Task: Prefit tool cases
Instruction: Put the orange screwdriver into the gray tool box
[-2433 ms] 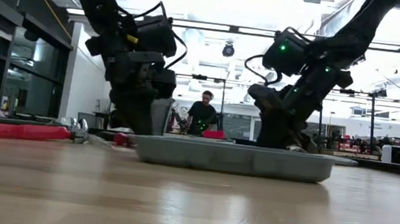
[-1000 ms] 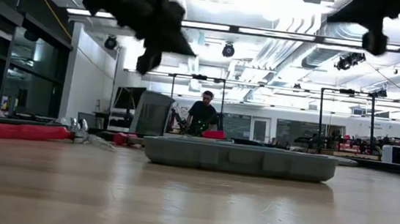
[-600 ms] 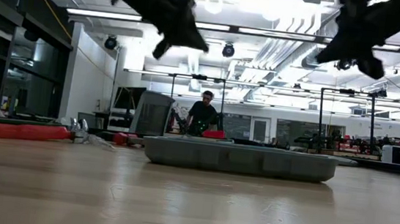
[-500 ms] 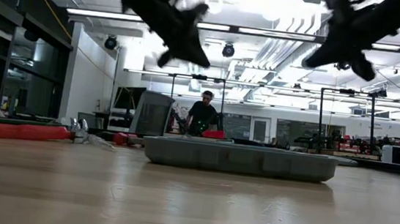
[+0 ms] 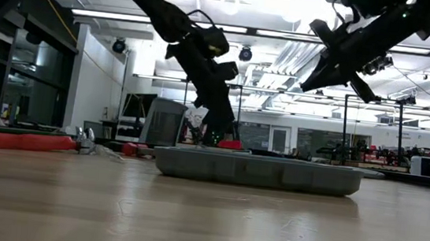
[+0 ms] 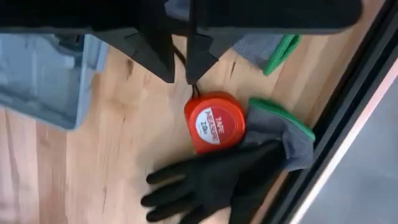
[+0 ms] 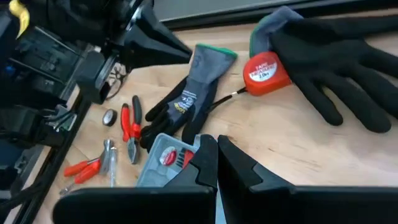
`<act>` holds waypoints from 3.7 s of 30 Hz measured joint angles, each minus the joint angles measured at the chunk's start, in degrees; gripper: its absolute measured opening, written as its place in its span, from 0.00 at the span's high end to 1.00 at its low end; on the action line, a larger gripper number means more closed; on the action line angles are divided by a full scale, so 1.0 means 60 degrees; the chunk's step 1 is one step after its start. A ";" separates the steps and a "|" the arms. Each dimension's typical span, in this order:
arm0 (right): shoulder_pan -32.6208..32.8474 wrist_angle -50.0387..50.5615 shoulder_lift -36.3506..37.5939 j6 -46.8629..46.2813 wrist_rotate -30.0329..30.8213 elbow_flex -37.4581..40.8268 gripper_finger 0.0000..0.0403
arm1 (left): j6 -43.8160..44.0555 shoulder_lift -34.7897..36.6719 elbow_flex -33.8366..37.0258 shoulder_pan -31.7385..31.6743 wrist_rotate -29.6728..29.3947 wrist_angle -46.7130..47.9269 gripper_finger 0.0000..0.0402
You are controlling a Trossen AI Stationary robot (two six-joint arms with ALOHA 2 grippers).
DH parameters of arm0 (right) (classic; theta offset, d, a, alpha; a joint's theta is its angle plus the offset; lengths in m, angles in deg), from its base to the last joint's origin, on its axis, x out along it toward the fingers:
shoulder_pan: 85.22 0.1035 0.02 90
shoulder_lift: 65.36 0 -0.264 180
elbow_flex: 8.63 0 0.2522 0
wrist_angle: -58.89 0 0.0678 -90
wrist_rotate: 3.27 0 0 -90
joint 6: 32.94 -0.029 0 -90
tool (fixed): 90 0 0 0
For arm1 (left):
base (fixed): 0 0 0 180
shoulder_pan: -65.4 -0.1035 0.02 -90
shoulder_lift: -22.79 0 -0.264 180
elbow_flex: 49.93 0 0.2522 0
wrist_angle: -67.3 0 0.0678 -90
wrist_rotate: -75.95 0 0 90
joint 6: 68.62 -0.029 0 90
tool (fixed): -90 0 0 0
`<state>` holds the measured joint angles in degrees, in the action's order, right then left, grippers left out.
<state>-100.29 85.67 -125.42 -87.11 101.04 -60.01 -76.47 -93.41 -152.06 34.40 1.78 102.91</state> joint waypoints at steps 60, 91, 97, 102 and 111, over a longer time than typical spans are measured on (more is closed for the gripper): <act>-0.2608 0.1292 -0.4983 0.7730 -0.5806 -0.4438 1.00 | 0.0714 0.0586 -0.2142 -0.0474 0.0800 0.5360 0.65; -0.2829 0.5434 -0.9748 1.1514 -0.8690 -0.9154 1.00 | 0.1274 0.4254 0.2343 0.0104 0.0163 0.5259 0.72; -0.1975 0.4543 -0.9153 1.0126 -0.8702 -0.8594 1.00 | 0.0945 0.4734 0.3928 0.0107 0.0206 0.5702 0.72; -0.1341 0.2716 -0.7480 0.8880 -0.7878 -0.6831 1.00 | 0.2251 0.6230 0.5752 0.0247 0.0334 0.5260 0.72; -0.0633 0.0441 -0.3664 0.5750 -0.5111 -0.2789 1.00 | 0.6439 0.9217 0.8478 0.2190 -0.0443 0.4207 0.72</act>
<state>-104.09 88.31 -147.41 -52.61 70.37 -76.75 -37.83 -38.11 -101.19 47.54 -0.88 128.16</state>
